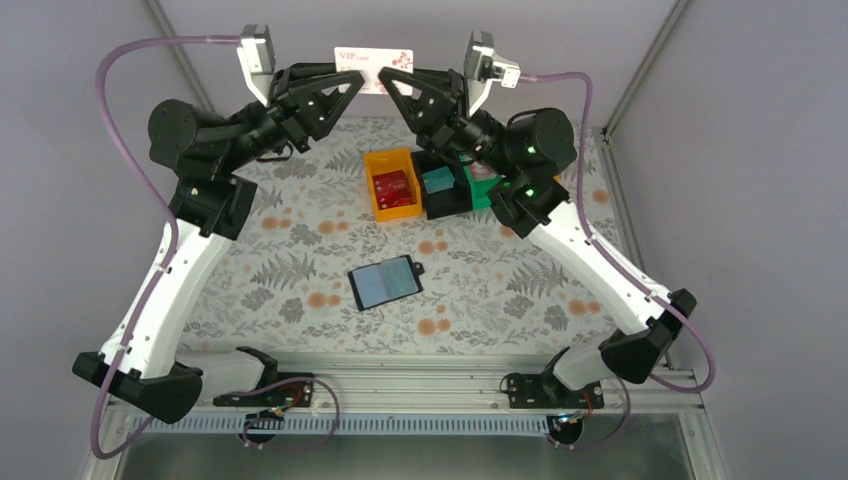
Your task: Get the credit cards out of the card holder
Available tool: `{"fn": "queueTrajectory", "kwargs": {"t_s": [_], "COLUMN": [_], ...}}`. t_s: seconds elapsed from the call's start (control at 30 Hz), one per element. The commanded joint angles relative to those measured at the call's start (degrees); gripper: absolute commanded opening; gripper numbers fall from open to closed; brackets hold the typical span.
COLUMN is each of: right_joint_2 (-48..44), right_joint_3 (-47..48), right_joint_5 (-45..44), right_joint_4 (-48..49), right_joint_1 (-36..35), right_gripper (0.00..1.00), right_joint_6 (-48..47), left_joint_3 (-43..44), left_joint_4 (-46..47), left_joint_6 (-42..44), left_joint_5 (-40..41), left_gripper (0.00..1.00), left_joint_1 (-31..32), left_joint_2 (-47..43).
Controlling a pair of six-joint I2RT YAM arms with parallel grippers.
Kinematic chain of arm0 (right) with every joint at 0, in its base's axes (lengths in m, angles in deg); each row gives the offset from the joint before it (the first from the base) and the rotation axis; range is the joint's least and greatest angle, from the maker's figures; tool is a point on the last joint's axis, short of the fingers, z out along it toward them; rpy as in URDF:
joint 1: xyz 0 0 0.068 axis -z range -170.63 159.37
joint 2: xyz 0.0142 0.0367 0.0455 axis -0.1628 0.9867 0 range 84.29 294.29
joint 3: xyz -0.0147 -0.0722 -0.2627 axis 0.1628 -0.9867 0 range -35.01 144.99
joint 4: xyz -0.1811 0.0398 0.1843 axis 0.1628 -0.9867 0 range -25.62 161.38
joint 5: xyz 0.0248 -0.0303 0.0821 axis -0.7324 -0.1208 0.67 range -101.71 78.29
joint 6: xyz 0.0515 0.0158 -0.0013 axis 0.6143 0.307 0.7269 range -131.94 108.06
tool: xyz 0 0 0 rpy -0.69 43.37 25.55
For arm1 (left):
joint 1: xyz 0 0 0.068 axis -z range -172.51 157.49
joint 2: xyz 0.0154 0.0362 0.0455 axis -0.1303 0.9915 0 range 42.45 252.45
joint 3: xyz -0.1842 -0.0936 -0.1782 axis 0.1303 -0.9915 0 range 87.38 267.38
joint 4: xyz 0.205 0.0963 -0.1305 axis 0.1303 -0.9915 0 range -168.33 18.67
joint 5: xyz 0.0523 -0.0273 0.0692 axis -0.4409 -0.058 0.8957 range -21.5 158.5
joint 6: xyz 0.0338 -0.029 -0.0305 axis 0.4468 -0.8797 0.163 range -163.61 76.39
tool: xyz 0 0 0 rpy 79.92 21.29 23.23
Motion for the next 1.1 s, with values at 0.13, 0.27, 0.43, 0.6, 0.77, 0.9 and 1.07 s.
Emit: {"fn": "queueTrajectory", "kwargs": {"t_s": [0.13, 0.27, 0.43, 0.6, 0.77, 0.9, 1.07], "right_joint_2": [4.5, 10.1, 16.6, 26.6, 31.5, 34.9, 36.4], "right_joint_3": [2.3, -4.2, -7.2, -1.4, -0.4, 3.9, 5.7], "right_joint_5": [-10.8, -9.9, -9.4, -4.1, -4.1, -6.8, -10.7], "right_joint_4": [-37.3, -40.6, -38.5, -42.0, -41.7, -43.6, -45.3], "right_joint_1": [15.2, 25.0, 35.8, 44.8, 50.0, 50.9, 51.0], "right_gripper": [0.04, 0.04, 0.04, 0.04, 0.04, 0.04, 0.04], "right_joint_6": [-10.0, -14.2, -17.4, -21.0, -22.6, -26.7, -31.5], "left_joint_3": [-10.4, -20.4, -26.9, -30.4, -33.0, -34.1, -34.6], "left_joint_4": [-34.3, -36.3, -35.2, -35.8, -35.9, -35.8, -35.9], "left_joint_6": [17.0, 16.6, 21.8, 27.9, 28.0, 28.9, 29.6], "left_joint_5": [25.4, 25.1, 23.4, 23.2, 22.4, 21.7, 21.6], "left_gripper": [1.00, 1.00, 1.00, 1.00, 1.00, 1.00, 1.00], "left_joint_1": [-4.8, -10.1, -13.5, -14.9, -15.9, -16.6, -17.6], "left_joint_2": [-4.1, -8.9, -13.0, -13.4, -12.0, -10.7, -9.5]}}
